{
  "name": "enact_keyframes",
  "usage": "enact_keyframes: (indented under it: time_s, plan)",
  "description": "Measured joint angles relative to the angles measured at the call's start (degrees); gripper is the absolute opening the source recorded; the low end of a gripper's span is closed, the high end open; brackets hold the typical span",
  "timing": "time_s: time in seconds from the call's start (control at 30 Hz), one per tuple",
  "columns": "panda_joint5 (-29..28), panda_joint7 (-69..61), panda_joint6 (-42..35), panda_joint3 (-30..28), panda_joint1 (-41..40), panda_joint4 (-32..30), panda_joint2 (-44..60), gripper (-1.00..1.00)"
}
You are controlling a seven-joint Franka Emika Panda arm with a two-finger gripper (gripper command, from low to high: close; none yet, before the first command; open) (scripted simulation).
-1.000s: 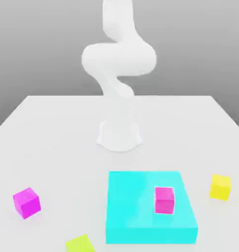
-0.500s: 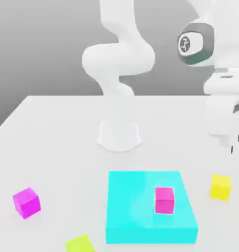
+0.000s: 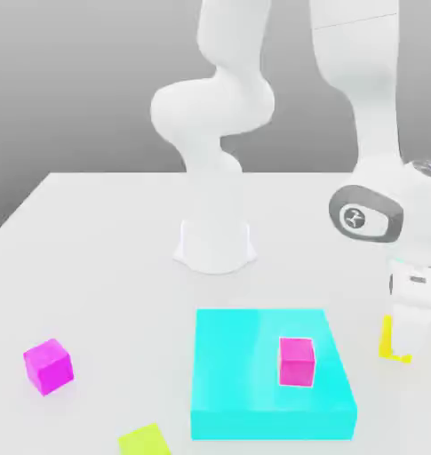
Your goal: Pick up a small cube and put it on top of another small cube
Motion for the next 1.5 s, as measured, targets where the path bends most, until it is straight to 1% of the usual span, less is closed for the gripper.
enact_keyframes:
  time_s: [0.07, 0.1, 0.17, 0.27, 0.3, 0.33, 0.43, 0.5, 0.67, 0.7, 1.03, 1.2, 1.23, 1.3, 1.43, 1.47, 1.5]
  plan:
    - [-0.64, 0.5, 0.67, -0.73, 0.61, 0.18, 0.87, -1.0]
    - [-0.27, 0.21, 0.21, -0.2, 0.16, 0.05, 0.28, -1.0]
    - [2.08, -1.58, -2.11, 2.2, -1.71, -0.64, -2.74, -1.0]
    - [7.55, -5.72, -6.65, 5.28, -3.6, -1.96, -8.76, -1.0]
    - [9.04, -6.85, -8.27, 5.87, -4.07, -1.87, -10.16, -1.0]
    - [9.72, -7.46, -9.98, 5.75, -4.67, -0.48, -9.93, -1.0]
    - [10.9, -9.05, -15.3, 3.85, -7.22, 5.13, -7.56, -1.0]
    - [11.62, -10.63, -18.03, 1.58, -10.18, 7.95, -6.58, -1.0]
    - [13.59, -15.42, -23.72, -5.24, -18.74, 13.41, -5.49, -1.0]
    - [13.96, -16.38, -24.11, -6.53, -20.39, 13.55, -5.79, -1.0]
    - [16.99, -25.81, -21.92, -19.95, -36.32, 7.32, -12.65, -1.0]
    - [17.97, -30.45, -20.37, -26.72, -47.32, 3.57, -16.37, -1.0]
    - [18.01, -31.12, -19.84, -27.37, -49.13, 2.59, -17.17, -1.0]
    - [19.16, -32.53, -17.15, -27.21, -49.76, 1.24, -16.26, -1.0]
    - [24.7, -36.7, -10.08, -25.02, -50.95, 1.16, -9.04, -1.0]
    - [25.66, -37.4, -8.91, -24.44, -51.36, 1.21, -7.76, 1.0]
    - [25.65, -37.4, -8.91, -24.44, -51.36, 1.21, -7.76, 1.0]
